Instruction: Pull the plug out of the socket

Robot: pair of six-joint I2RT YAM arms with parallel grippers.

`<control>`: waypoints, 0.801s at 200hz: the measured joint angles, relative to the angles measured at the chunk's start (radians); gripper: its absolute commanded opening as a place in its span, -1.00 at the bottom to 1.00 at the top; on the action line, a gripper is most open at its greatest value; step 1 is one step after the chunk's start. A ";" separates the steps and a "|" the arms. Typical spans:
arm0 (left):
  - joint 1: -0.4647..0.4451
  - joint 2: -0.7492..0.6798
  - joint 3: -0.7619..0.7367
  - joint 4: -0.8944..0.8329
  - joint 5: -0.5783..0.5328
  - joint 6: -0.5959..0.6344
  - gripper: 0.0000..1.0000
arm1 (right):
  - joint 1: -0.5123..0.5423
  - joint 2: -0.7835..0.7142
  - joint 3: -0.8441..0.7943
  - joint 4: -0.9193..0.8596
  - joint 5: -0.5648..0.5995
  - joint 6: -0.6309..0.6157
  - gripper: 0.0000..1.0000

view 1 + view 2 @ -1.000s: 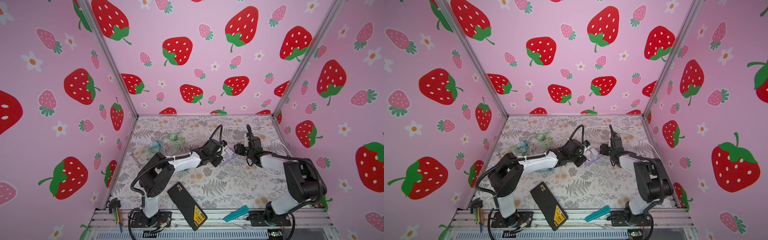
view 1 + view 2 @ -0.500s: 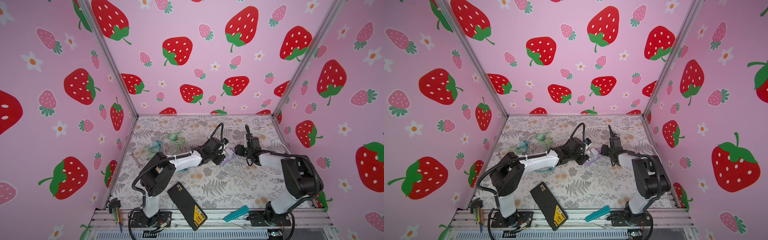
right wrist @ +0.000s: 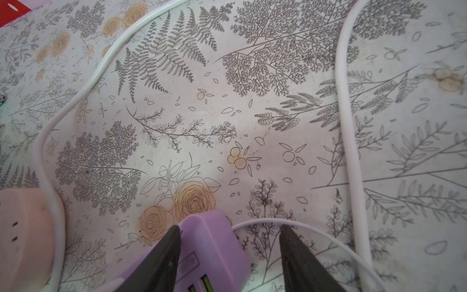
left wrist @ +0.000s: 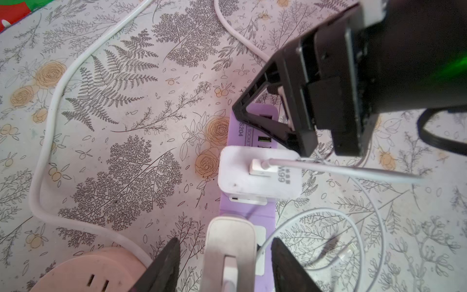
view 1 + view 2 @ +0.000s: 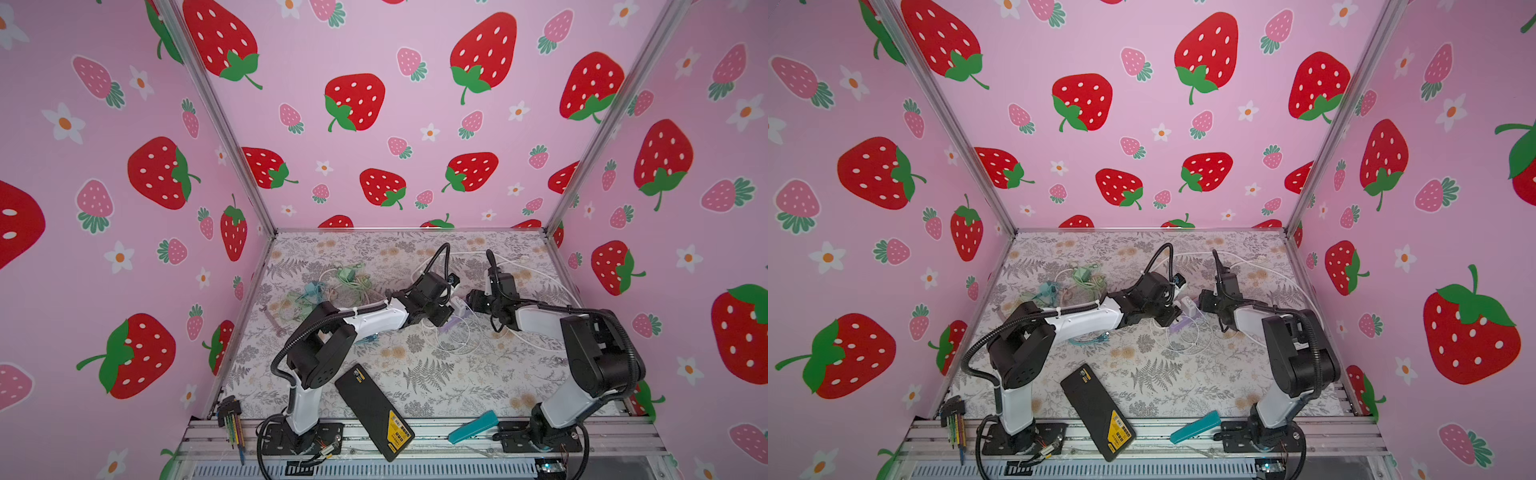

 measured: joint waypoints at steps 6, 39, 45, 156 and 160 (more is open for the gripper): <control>0.000 0.000 0.002 0.000 0.000 -0.003 0.04 | 0.002 0.000 0.000 0.000 -0.004 0.000 0.25; 0.005 0.000 0.005 -0.007 0.004 -0.006 -0.05 | 0.007 0.001 0.000 -0.002 -0.026 0.000 0.23; 0.005 0.000 0.008 -0.009 0.005 -0.006 -0.05 | 0.008 0.003 0.002 -0.002 -0.028 0.000 0.23; 0.007 0.027 0.016 -0.024 0.005 -0.004 -0.02 | 0.011 0.032 0.030 -0.005 -0.059 0.005 0.12; 0.007 0.029 0.016 -0.025 0.006 -0.004 -0.02 | 0.011 0.032 0.030 -0.005 -0.059 0.005 0.11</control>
